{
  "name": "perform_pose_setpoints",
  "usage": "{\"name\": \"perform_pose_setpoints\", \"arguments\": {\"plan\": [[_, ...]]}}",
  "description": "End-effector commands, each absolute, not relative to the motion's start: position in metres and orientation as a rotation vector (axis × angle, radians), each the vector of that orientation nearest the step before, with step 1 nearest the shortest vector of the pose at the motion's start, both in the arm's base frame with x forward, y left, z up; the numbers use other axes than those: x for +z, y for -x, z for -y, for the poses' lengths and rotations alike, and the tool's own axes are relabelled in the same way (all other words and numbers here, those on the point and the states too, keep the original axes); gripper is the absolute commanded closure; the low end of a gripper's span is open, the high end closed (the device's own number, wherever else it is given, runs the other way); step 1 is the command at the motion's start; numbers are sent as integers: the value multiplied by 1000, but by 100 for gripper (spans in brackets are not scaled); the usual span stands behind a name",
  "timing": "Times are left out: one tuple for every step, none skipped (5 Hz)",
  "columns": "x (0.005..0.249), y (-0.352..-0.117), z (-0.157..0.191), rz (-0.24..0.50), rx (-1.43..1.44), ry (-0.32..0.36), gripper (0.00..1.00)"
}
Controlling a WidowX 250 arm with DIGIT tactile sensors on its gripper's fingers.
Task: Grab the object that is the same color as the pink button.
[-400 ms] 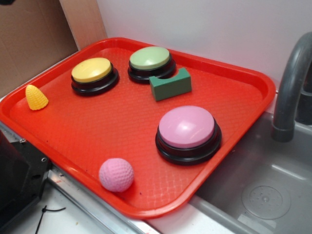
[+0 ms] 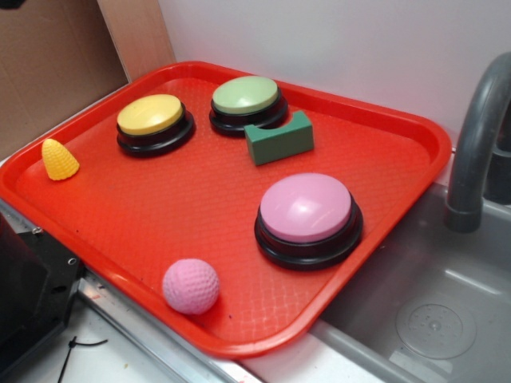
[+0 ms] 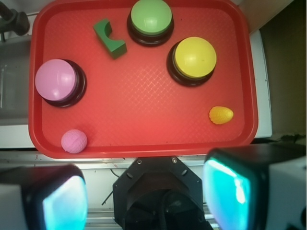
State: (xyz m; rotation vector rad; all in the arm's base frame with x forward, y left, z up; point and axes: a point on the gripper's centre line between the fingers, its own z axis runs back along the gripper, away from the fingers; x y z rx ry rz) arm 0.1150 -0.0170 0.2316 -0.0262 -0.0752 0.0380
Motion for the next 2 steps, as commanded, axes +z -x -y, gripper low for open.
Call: {"name": "perform_pose_setpoints", "arguments": {"plan": [[206,-130,53,189,116,57,0],[185,-139,69,214,179,55,0]]}}
